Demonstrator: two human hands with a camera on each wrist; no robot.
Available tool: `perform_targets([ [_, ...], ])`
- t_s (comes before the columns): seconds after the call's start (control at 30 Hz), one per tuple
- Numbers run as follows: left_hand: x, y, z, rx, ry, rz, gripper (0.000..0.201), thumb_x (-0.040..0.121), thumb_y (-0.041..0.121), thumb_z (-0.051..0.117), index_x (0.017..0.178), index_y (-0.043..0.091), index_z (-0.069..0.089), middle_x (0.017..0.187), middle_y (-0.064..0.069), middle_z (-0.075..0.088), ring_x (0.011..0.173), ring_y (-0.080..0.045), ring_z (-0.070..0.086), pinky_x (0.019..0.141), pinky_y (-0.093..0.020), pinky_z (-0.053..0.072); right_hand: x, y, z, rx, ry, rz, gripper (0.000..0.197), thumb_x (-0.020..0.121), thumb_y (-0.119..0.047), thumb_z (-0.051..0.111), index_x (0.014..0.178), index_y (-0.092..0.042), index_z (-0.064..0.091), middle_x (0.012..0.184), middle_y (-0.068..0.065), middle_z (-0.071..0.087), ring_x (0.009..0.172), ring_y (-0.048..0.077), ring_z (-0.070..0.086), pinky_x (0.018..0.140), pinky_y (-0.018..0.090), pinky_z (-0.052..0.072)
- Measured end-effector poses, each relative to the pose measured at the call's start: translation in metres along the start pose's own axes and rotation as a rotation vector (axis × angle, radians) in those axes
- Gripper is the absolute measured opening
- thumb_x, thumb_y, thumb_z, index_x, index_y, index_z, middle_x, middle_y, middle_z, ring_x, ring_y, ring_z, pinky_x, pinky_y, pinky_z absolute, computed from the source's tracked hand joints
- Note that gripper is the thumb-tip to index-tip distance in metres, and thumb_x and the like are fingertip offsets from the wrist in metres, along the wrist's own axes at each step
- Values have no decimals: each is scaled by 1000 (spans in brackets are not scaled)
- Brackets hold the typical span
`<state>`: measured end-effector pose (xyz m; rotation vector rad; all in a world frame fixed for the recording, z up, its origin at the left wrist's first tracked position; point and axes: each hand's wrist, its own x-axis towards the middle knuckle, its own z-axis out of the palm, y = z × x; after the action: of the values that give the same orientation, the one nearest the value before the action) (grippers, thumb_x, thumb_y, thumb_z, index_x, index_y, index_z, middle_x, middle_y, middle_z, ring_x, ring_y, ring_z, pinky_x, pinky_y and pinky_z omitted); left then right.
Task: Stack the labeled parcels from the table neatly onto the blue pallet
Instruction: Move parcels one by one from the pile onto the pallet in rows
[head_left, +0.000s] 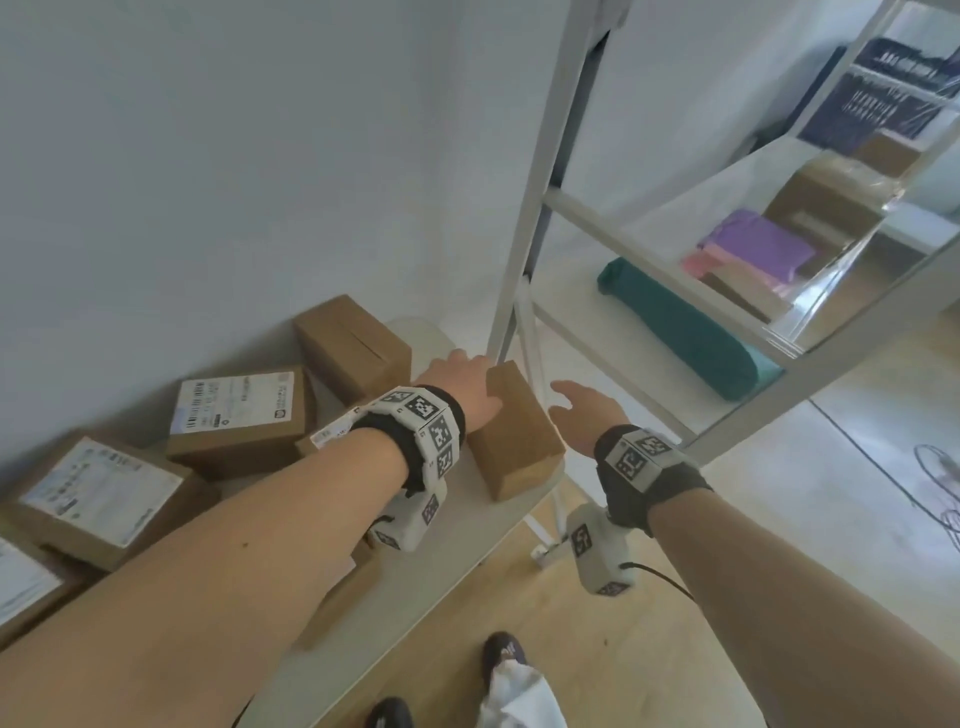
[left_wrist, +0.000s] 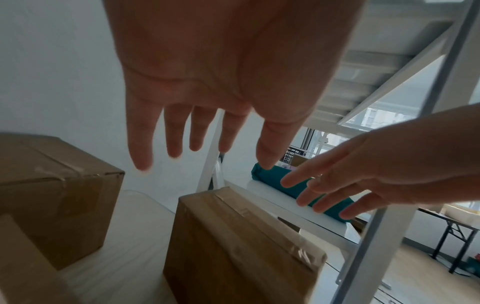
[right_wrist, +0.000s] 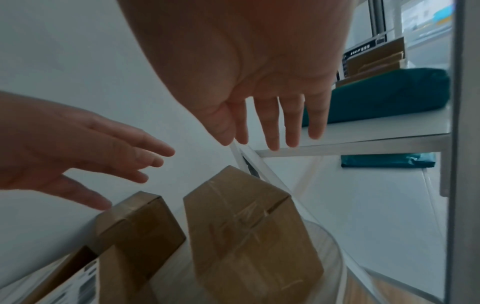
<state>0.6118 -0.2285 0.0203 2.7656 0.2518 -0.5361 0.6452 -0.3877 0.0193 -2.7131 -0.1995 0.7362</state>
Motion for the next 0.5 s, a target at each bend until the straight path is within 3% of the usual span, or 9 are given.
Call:
perform_targets([
  [0.13,25,10,5,2,-53,-113,53,93,41,45,138,15,36,134,-13,43,115,-31,52,86,-37,45,42,14,2,90,-81,3,48,97,-18,40,144,-20,36,147,6,41,131,27,44,107,33,35],
  [0.23,42,20,9,6,-100,-179,55,92,46,45,137,14,37,132,-13,47,115,-30,53,88,-37,46,69,25,1,259,-212,9,45,92,-7,44,137,-12,46,128,15,59,103,28,61,95,37,49],
  [0.3,51,27,13,9,-112,-221,62,91,52,44,139,14,34,135,-14,45,117,-31,52,91,-38,46,81,29,-2,289,-300,-36,38,92,-4,49,130,-8,54,124,16,62,89,21,59,85,35,53],
  [0.4,61,35,16,13,-115,-282,71,89,60,43,142,15,31,139,-15,39,118,-32,51,90,-39,45,97,35,-4,229,-353,-138,37,93,-3,48,127,-12,59,125,14,62,94,24,62,74,27,48],
  [0.5,68,39,24,-29,-150,-371,86,82,70,43,146,16,22,144,-16,33,121,-32,49,89,-38,45,106,39,-3,175,-385,-194,39,93,-1,46,127,-13,59,126,13,61,115,30,59,82,27,45],
])
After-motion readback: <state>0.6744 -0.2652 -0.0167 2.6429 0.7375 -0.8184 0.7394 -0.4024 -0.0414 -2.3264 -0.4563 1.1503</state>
